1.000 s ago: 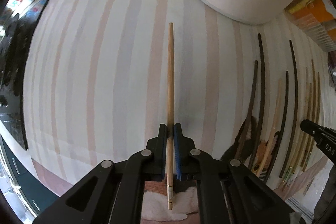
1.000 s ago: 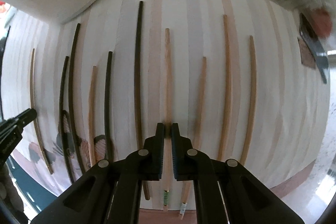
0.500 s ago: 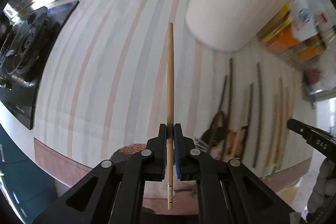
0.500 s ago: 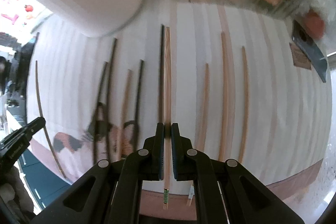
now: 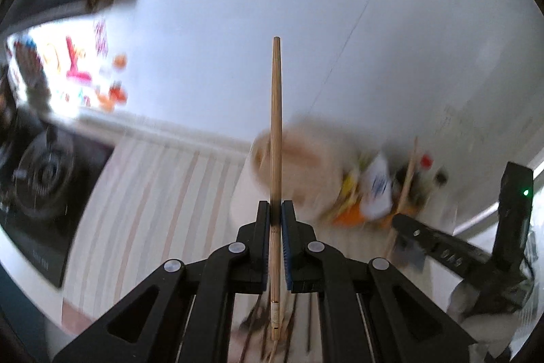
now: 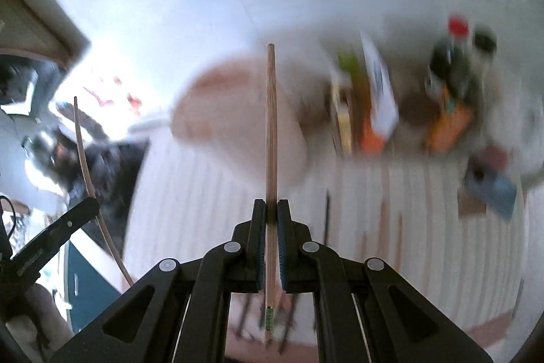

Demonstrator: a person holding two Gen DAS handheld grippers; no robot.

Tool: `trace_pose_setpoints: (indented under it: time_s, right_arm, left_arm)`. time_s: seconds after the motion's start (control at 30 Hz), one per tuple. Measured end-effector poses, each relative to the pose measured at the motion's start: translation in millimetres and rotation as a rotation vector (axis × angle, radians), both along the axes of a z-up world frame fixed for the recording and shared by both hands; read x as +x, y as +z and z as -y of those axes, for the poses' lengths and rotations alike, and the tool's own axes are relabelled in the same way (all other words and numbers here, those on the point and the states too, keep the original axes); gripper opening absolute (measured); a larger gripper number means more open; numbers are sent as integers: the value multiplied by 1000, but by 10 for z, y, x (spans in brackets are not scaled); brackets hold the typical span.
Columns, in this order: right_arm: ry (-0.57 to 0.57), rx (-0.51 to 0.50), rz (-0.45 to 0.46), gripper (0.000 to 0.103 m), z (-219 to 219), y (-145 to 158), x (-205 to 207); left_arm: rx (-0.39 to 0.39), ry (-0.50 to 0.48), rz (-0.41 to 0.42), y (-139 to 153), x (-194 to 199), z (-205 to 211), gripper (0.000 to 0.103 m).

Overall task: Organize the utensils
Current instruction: 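Lift both chopsticks and lower them into the cream chopstick holder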

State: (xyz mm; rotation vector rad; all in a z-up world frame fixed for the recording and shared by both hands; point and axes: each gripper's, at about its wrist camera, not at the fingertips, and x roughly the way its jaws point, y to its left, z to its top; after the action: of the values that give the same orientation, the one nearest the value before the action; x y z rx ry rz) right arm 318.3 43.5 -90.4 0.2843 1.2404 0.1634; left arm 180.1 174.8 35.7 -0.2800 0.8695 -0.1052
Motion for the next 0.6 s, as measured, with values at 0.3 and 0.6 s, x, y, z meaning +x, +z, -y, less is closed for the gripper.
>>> trace_pose_setpoints:
  time_s: [0.3,0.6]
  right_arm:
    - [-72,-56,225,7,-181,516,1003]
    - [-181,-50,369,7,-167,420,1531]
  left_arm:
    - [16,35,98,80,893,80,4]
    - [-45,76,126,-388,1442,-54,4]
